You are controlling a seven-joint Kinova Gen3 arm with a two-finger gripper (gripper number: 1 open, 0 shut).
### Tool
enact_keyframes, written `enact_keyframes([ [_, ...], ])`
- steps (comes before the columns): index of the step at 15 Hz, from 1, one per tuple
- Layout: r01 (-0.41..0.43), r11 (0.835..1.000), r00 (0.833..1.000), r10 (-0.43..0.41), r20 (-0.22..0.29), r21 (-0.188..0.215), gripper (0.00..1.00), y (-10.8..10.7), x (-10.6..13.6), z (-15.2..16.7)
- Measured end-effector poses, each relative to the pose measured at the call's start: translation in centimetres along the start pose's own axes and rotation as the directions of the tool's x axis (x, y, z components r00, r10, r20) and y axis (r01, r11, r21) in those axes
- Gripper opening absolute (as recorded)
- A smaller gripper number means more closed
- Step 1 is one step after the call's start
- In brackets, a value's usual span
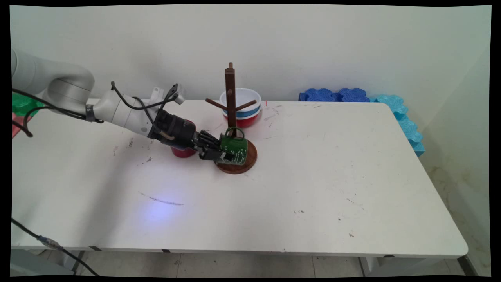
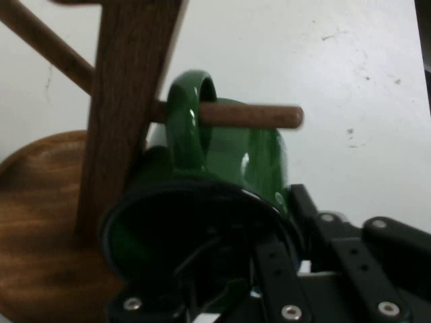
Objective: Pick up the green mug from the rack, then place the picked object on the table
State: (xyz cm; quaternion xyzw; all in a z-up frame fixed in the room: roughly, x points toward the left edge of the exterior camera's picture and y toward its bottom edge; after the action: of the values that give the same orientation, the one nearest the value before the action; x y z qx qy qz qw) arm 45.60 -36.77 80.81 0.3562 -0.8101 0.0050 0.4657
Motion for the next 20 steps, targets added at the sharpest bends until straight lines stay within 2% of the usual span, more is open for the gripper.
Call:
enact_keyframes([
  [10, -0.008, 1.0, 1.0, 0.008, -0.001, -0.007, 0.0, 0.3, 0.2, 0.1],
  [20, -0.127, 0.992, 0.992, 0.127, -0.014, -0.017, 0.0, 1.3, 1.2, -1.2],
])
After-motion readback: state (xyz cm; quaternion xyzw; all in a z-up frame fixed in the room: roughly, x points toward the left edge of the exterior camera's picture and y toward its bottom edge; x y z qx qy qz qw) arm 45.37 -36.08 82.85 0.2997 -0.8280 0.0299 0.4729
